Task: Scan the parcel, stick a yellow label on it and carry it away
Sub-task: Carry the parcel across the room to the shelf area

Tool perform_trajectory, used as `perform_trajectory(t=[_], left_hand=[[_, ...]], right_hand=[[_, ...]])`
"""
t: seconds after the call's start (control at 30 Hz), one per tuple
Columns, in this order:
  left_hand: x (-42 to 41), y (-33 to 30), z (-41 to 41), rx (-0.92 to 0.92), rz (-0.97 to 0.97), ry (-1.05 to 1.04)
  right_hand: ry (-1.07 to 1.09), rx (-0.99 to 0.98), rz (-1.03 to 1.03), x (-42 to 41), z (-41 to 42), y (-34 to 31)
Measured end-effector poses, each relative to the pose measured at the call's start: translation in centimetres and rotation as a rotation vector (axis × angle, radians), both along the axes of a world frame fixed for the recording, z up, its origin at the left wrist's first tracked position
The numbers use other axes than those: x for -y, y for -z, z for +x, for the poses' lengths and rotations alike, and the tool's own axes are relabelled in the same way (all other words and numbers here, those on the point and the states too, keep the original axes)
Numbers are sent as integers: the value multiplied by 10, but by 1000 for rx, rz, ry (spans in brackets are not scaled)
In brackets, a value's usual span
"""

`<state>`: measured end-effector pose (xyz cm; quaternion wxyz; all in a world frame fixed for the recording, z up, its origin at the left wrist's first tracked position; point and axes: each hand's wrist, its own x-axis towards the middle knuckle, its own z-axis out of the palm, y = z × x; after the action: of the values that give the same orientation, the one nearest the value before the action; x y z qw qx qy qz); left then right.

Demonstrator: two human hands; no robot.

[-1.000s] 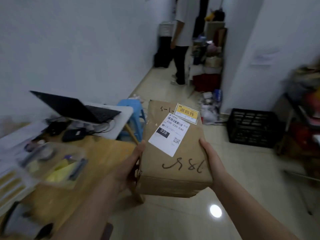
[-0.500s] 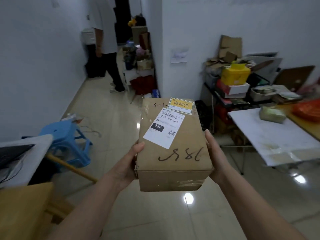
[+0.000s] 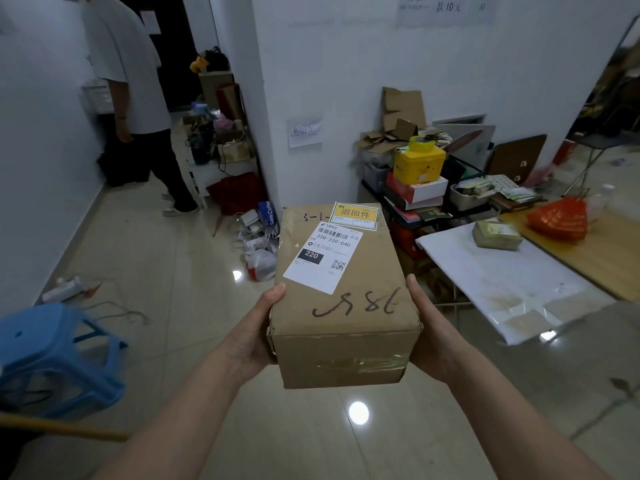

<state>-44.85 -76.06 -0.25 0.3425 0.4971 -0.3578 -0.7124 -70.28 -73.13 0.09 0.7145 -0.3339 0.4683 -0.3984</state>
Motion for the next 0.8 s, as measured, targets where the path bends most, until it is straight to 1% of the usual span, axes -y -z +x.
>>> perform_trajectory(t=[0.17, 0.27, 0.37, 0.5, 0.8], left_hand=[[69, -11, 22, 28, -1, 22], [109, -17, 27, 25, -15, 71], [143, -13, 24, 10, 10, 81], [181, -3, 14, -43, 29, 81], [259, 6, -39, -65, 38, 71]], right_hand=[[-21, -11, 22, 63, 19, -8], [28, -54, 12, 97, 25, -6], [83, -53, 37, 126, 24, 0], [142, -62, 45, 162, 14, 11], [266, -35, 43, 241, -33, 23]])
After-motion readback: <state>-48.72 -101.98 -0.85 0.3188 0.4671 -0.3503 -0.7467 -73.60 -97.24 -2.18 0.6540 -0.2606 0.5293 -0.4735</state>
